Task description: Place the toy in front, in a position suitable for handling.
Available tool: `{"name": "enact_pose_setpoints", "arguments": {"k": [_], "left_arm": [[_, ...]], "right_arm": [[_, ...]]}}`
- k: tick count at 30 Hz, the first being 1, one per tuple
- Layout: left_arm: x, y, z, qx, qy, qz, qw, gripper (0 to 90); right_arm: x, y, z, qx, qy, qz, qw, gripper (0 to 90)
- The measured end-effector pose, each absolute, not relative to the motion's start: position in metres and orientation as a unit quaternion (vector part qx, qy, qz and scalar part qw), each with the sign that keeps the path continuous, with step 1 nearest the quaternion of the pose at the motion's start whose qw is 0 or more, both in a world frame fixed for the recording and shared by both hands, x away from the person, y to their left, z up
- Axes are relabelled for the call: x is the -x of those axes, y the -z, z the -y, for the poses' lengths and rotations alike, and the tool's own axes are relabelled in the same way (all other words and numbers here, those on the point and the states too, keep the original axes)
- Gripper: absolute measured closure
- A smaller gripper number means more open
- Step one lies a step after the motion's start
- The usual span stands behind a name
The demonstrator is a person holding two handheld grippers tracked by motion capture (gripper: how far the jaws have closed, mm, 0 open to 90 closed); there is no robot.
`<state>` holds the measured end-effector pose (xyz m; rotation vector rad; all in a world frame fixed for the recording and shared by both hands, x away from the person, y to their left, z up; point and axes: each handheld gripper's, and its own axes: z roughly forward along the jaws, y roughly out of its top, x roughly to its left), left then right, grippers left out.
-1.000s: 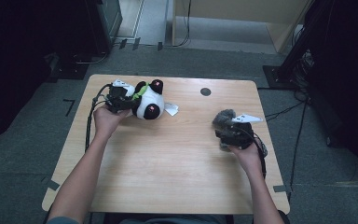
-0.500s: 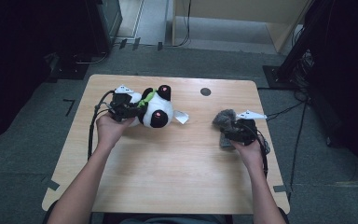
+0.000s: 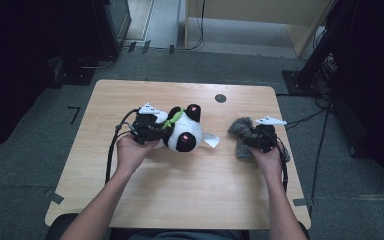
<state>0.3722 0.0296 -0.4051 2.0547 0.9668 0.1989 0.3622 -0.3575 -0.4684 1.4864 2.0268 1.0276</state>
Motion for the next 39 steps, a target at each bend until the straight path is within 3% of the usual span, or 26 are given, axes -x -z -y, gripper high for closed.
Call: {"name": "enact_pose_setpoints", "arguments": {"k": [16, 27, 31, 37, 39], "left_arm": [[-0.353, 0.424, -0.004, -0.826, -0.06, -0.373, 0.419, 70.1], [-0.352, 0.431, -0.001, -0.826, -0.056, -0.368, 0.424, 68.4], [-0.352, 0.432, -0.002, -0.827, -0.056, -0.365, 0.424, 65.7], [-0.352, 0.432, -0.002, -0.83, -0.06, -0.357, 0.424, 59.6], [-0.351, 0.431, -0.002, -0.83, -0.062, -0.352, 0.428, 53.9]], "right_arm": [[-0.378, 0.489, 0.359, -0.551, -0.346, -0.734, 0.194, 50.4], [-0.382, 0.498, 0.363, -0.558, -0.335, -0.738, 0.181, 64.4], [-0.385, 0.498, 0.364, -0.558, -0.331, -0.739, 0.178, 75.0], [-0.383, 0.489, 0.367, -0.578, -0.353, -0.721, 0.15, 77.5], [-0.38, 0.481, 0.365, -0.577, -0.366, -0.716, 0.146, 77.7]]}}
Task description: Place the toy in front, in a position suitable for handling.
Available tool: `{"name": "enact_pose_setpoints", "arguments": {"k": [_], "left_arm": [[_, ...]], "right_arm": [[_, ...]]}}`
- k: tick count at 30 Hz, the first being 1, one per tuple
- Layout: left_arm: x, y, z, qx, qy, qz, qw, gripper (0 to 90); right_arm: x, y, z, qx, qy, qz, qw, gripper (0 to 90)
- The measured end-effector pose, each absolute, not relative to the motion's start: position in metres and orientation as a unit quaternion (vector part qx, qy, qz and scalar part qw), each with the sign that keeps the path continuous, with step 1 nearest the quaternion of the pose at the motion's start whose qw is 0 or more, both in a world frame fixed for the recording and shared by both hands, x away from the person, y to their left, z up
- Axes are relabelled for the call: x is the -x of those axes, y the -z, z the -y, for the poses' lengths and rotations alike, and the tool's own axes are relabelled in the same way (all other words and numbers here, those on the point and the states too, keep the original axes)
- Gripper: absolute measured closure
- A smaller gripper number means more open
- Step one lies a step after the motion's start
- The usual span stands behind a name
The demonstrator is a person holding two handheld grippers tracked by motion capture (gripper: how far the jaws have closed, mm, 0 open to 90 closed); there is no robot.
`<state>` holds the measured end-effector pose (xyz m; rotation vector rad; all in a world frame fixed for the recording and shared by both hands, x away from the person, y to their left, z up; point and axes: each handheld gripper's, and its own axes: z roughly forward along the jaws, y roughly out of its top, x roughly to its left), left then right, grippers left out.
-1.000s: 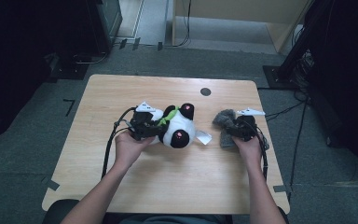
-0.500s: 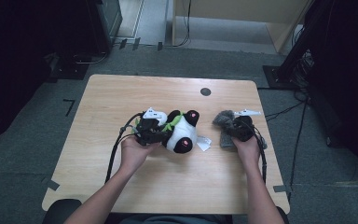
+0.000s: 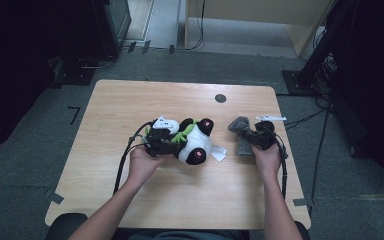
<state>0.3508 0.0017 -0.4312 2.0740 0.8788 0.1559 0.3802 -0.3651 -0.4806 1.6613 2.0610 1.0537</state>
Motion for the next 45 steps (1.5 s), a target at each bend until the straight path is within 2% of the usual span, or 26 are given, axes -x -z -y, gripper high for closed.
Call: {"name": "enact_pose_setpoints", "arguments": {"k": [3, 7, 16, 25, 38, 45], "left_arm": [[-0.351, 0.43, -0.003, -0.83, -0.055, -0.348, 0.432, 44.7], [-0.351, 0.427, -0.007, -0.831, -0.062, -0.338, 0.438, 40.6], [-0.353, 0.418, -0.028, -0.826, -0.068, -0.334, 0.449, 40.5], [-0.358, 0.415, -0.051, -0.822, -0.08, -0.344, 0.448, 34.9], [-0.356, 0.428, -0.082, -0.81, -0.067, -0.362, 0.456, 31.9], [-0.352, 0.438, -0.093, -0.813, -0.079, -0.362, 0.449, 30.1]], "right_arm": [[-0.377, 0.473, 0.359, -0.567, -0.371, -0.721, 0.145, 77.8], [-0.373, 0.464, 0.349, -0.549, -0.367, -0.736, 0.149, 77.9], [-0.365, 0.445, 0.341, -0.536, -0.383, -0.739, 0.141, 78.1], [-0.357, 0.417, 0.327, -0.516, -0.396, -0.748, 0.13, 78.0], [-0.36, 0.391, 0.306, -0.486, -0.401, -0.767, 0.12, 78.0], [-0.363, 0.378, 0.288, -0.461, -0.41, -0.779, 0.11, 78.1]]}}
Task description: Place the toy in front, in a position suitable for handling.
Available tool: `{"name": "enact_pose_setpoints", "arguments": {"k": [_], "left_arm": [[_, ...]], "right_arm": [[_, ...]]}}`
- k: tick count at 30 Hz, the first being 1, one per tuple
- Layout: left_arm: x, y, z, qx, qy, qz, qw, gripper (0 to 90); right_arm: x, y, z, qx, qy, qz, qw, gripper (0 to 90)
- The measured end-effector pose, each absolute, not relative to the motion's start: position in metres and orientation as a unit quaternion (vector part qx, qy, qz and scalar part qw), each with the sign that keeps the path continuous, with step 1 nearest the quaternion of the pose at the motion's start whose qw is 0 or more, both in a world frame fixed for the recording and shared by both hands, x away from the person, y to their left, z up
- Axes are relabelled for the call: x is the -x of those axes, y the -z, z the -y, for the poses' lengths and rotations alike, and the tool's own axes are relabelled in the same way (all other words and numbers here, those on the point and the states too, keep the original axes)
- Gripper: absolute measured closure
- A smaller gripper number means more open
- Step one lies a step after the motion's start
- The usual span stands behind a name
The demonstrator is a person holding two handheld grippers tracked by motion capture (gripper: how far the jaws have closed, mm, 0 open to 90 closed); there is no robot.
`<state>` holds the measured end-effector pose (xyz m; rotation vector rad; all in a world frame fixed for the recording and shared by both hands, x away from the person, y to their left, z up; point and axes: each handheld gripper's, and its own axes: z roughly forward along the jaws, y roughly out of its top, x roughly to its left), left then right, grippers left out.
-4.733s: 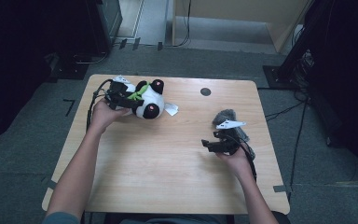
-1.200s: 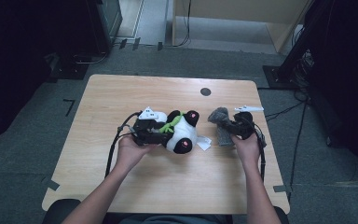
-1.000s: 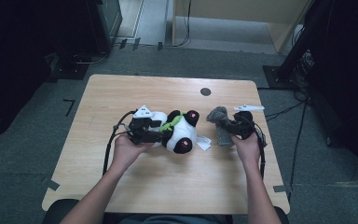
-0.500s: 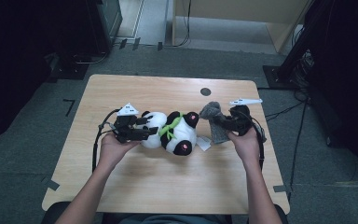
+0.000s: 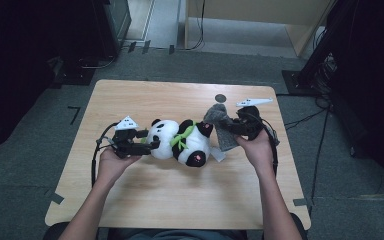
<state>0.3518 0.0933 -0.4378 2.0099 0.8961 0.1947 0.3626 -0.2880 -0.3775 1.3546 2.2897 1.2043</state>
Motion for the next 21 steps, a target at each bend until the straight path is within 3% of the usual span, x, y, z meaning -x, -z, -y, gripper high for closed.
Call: {"name": "enact_pose_setpoints", "arguments": {"k": [10, 17, 21], "left_arm": [[-0.349, 0.458, -0.097, -0.818, -0.084, -0.361, 0.44, 29.5], [-0.353, 0.466, -0.093, -0.815, -0.092, -0.355, 0.448, 24.0], [-0.36, 0.477, -0.094, -0.806, -0.079, -0.356, 0.466, 14.7]], "right_arm": [[-0.363, 0.362, 0.252, -0.414, -0.411, -0.804, 0.112, 78.0], [-0.368, 0.364, 0.23, -0.394, -0.407, -0.818, 0.1, 78.0], [-0.374, 0.371, 0.221, -0.391, -0.399, -0.825, 0.087, 78.0]]}}
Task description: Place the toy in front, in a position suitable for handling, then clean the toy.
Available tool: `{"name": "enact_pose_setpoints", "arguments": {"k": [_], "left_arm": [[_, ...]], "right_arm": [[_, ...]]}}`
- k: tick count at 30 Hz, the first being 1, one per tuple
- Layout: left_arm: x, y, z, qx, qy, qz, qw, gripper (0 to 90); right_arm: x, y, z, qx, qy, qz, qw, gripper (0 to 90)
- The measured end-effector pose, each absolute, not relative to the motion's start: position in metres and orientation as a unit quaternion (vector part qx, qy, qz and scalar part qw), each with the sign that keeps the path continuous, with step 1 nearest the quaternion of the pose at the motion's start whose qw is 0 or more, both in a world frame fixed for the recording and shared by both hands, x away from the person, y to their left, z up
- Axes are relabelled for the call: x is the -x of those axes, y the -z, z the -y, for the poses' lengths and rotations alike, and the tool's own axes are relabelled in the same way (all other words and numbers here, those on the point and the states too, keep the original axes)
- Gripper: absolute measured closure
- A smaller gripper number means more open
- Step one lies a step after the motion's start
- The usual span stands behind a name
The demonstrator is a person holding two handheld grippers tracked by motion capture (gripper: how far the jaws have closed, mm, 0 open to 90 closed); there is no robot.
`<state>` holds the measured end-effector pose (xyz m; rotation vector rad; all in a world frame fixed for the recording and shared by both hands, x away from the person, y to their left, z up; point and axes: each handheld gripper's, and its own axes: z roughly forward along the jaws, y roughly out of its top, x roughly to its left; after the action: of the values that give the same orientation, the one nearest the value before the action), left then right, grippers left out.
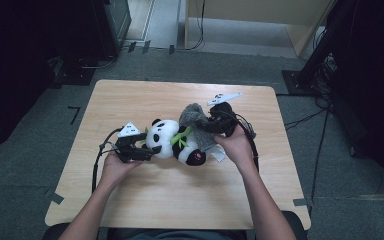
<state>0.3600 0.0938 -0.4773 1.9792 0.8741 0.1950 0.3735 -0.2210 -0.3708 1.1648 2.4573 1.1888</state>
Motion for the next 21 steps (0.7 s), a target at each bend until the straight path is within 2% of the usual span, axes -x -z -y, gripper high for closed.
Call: {"name": "enact_pose_setpoints", "arguments": {"k": [8, 11, 13, 15, 16, 18, 21], "left_arm": [[-0.366, 0.485, -0.094, -0.805, -0.067, -0.347, 0.477, 11.9], [-0.366, 0.485, -0.093, -0.804, -0.062, -0.349, 0.478, 15.9], [-0.365, 0.485, -0.092, -0.804, -0.064, -0.35, 0.477, 23.0], [-0.365, 0.484, -0.091, -0.806, -0.068, -0.351, 0.472, 24.3], [-0.365, 0.484, -0.091, -0.807, -0.07, -0.351, 0.47, 29.9], [-0.364, 0.483, -0.089, -0.809, -0.077, -0.352, 0.464, 31.0], [-0.362, 0.482, -0.089, -0.812, -0.082, -0.352, 0.458, 37.2]], "right_arm": [[-0.38, 0.381, 0.212, -0.388, -0.387, -0.833, 0.075, 78.2], [-0.385, 0.383, 0.208, -0.386, -0.395, -0.831, 0.072, 78.1], [-0.389, 0.383, 0.204, -0.382, -0.4, -0.83, 0.072, 78.1], [-0.392, 0.383, 0.202, -0.379, -0.397, -0.833, 0.072, 78.2], [-0.397, 0.382, 0.196, -0.376, -0.391, -0.837, 0.076, 78.2], [-0.4, 0.38, 0.193, -0.374, -0.39, -0.838, 0.077, 78.2], [-0.409, 0.375, 0.184, -0.368, -0.396, -0.838, 0.081, 78.1]]}}
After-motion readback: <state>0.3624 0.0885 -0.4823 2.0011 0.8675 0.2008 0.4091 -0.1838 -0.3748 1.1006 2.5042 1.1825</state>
